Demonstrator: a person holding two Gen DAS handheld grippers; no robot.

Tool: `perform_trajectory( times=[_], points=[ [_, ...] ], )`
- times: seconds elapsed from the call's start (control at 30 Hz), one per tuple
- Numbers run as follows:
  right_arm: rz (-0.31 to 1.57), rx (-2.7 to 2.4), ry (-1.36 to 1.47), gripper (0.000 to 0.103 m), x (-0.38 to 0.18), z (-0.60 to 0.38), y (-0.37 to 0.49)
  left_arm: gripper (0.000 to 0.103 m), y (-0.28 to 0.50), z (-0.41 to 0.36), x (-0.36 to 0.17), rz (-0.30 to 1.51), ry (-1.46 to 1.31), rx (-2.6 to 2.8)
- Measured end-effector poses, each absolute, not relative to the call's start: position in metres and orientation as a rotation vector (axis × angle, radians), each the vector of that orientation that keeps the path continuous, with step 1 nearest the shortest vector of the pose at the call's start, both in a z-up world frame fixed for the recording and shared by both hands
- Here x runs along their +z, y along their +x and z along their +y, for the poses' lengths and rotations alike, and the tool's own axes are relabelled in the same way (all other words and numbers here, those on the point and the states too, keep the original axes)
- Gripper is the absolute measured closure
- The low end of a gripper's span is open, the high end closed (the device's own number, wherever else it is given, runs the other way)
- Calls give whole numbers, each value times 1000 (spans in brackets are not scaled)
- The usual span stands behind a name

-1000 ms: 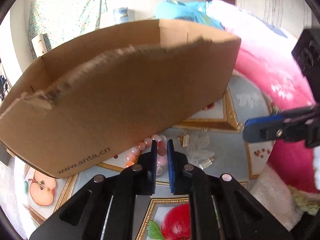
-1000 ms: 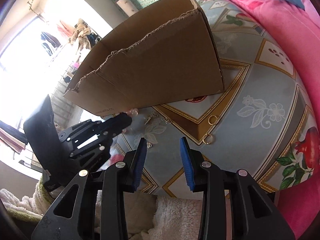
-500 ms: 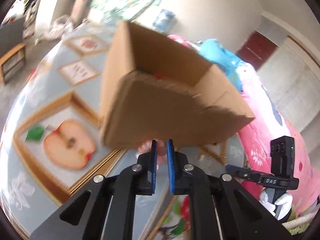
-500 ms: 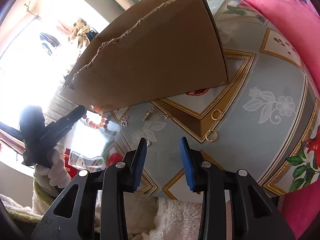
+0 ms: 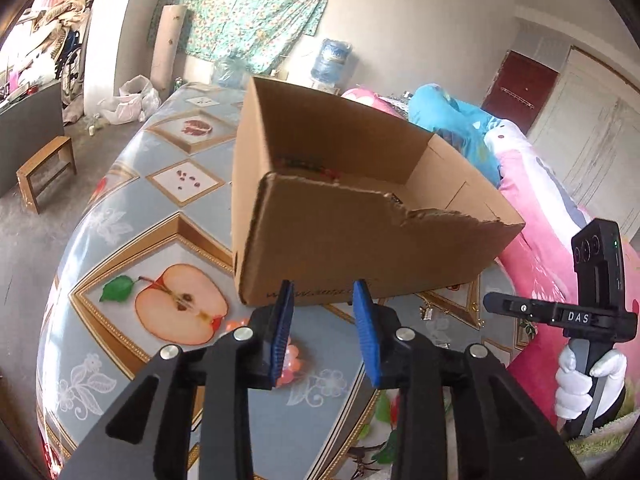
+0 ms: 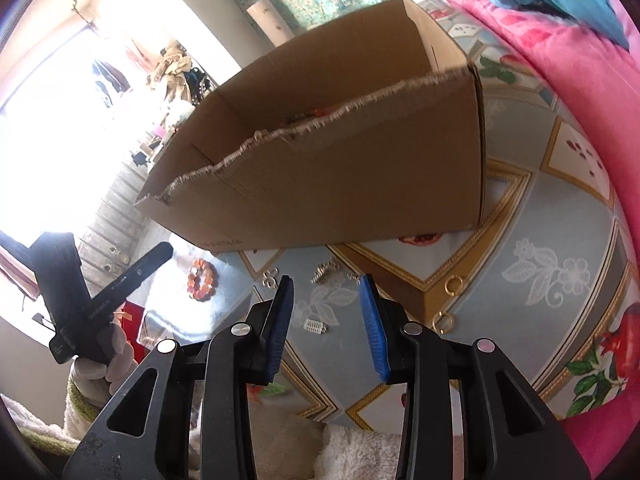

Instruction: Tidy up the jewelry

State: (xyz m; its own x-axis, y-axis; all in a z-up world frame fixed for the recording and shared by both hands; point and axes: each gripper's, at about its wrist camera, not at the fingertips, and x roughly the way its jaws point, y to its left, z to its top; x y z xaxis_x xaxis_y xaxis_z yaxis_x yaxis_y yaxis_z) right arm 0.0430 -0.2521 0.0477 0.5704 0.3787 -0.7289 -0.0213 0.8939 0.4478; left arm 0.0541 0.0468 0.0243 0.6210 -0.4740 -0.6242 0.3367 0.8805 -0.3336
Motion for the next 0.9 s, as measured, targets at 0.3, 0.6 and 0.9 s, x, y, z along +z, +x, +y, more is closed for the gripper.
perform_trajectory(
  times=[0.3,0.6,0.9],
  points=[
    [834,236,367,68,75,-249,71,73,72,45,31,750,-241,-520],
    [827,190,310,68,75,-257,61,72,73,36,27,759,-205,-526],
    [962,56,148,50,43,-268,16,69,37,-3,1,857,-76,-602]
  ],
)
